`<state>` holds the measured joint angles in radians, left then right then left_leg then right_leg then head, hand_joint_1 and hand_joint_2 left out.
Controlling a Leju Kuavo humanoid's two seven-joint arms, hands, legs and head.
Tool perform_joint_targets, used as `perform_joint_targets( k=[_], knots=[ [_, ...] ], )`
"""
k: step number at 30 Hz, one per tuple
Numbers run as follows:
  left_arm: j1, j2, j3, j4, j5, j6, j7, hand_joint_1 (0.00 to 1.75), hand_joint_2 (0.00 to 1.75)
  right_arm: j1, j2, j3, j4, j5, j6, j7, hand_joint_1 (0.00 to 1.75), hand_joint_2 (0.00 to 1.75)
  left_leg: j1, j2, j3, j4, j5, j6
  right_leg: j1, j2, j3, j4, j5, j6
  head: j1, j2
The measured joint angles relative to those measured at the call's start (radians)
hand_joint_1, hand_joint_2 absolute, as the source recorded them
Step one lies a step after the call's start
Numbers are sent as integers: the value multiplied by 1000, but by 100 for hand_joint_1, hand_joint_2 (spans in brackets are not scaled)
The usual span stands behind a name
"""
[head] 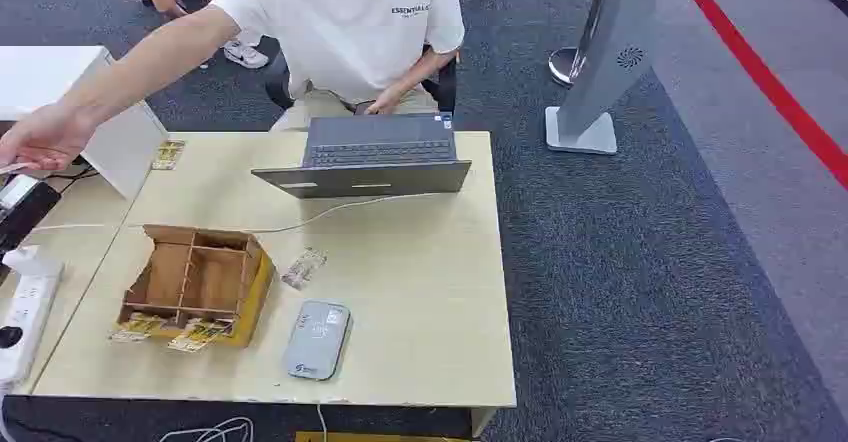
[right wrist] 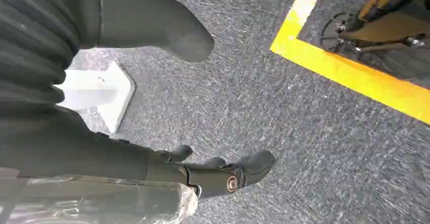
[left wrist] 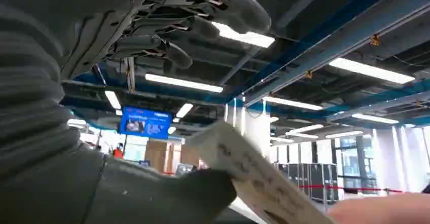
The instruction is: Pass the card to the sensor for recognition and then transmit it.
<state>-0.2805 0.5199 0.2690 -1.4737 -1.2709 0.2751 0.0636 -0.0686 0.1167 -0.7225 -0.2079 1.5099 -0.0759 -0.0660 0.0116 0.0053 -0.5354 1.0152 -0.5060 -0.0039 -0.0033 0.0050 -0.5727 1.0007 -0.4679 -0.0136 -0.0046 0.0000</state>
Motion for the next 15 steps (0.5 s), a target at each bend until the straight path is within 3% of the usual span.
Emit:
perform_joint_targets(
  k=[5, 15],
  knots=[
    [-40, 23, -49, 37, -65, -9, 30, 175, 175, 1, -1, 2, 3, 10, 4, 2, 0, 175, 0, 0, 0, 0, 1, -1, 0, 0, 0, 0, 0, 0, 1, 0],
    [-90, 28, -89, 76, -63, -13, 31, 175, 175, 2, -3, 10, 6, 10, 5, 0, 0, 175, 0, 0, -1, 0, 1, -1, 0, 1, -1, 0, 1, -1, 2, 0]
  ],
)
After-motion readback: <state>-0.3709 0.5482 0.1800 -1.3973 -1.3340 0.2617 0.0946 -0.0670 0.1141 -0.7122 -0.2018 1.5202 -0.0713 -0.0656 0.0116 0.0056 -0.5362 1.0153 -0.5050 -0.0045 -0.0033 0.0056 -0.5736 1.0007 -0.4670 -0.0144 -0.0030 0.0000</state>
